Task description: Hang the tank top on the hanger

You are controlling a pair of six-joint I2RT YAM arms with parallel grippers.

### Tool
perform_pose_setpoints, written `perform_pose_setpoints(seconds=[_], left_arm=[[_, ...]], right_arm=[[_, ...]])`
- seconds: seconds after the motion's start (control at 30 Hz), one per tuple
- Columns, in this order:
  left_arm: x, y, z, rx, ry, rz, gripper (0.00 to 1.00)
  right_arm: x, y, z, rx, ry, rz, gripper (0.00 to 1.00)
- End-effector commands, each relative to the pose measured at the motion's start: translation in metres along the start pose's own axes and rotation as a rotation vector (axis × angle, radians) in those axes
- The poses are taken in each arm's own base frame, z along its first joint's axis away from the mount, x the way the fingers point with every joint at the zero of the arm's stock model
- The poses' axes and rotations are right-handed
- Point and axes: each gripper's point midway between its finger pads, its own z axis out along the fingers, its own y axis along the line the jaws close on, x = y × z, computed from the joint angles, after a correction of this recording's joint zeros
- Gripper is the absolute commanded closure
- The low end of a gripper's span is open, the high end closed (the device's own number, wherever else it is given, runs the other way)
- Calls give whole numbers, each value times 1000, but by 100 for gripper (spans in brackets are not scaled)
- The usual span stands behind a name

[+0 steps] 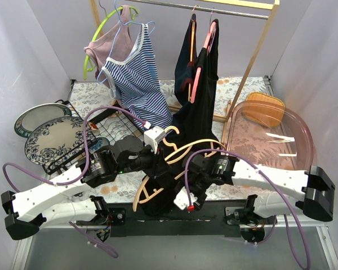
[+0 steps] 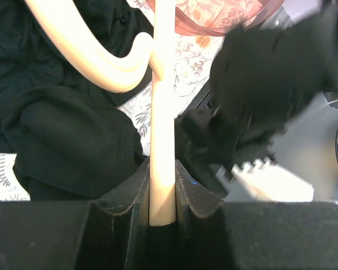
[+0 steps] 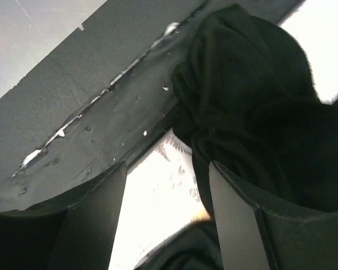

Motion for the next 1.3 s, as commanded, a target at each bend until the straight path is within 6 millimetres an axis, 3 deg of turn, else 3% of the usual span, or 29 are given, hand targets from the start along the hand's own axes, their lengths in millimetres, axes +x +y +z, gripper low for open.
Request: perform_pose_setpoints(seconds=[0.0, 0.27, 0.37, 0.47, 0.53, 0.63, 0.9, 1.27], left_arm=[[-25, -15, -15, 54, -85, -8, 100], [-25, -15, -19, 61, -94, -3, 100], [-25, -14, -20, 56, -91, 2, 100], [-27, -14, -24, 50, -98, 6, 100], [-27, -12, -30, 41, -103, 7, 100], [-29, -11, -41, 36, -117, 13, 100], [-26, -7, -61, 21, -135, 32, 100], [-17, -4, -71, 33, -123, 88, 100]], right_arm=[[2, -19, 10, 41, 79, -83, 32], [23, -38, 8, 130, 196, -84, 34], [36, -37, 11, 130, 243, -73, 39], [45, -32, 12, 122, 273, -62, 53], [52, -25, 10, 116, 299, -57, 72], [63, -16, -1, 139, 342, -56, 86], [91, -7, -51, 304, 334, 75, 99], [92, -29, -136, 668, 289, 246, 99]])
